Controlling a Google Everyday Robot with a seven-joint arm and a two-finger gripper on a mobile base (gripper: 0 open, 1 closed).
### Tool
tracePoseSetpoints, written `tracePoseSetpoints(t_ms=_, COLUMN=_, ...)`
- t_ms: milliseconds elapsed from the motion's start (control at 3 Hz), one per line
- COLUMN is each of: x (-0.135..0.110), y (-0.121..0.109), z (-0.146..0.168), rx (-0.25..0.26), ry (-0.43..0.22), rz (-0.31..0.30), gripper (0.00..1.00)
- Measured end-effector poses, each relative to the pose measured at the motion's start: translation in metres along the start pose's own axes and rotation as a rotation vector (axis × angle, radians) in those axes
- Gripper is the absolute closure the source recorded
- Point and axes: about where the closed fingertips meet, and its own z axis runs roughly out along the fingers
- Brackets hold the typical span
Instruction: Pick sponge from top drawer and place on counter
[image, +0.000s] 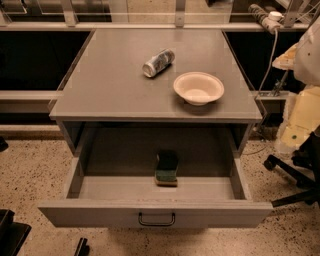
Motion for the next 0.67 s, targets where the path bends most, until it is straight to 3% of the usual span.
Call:
tracePoseSetpoints(t_ms=333, x=0.0, y=0.0, z=0.0, rx=0.0, ry=0.0, rz=0.0, gripper=0.0)
tracePoseSetpoints(t_ms=667, x=0.0019, y=0.004, z=0.004, rx=0.029, ry=-0.043, rz=0.068, gripper=0.0)
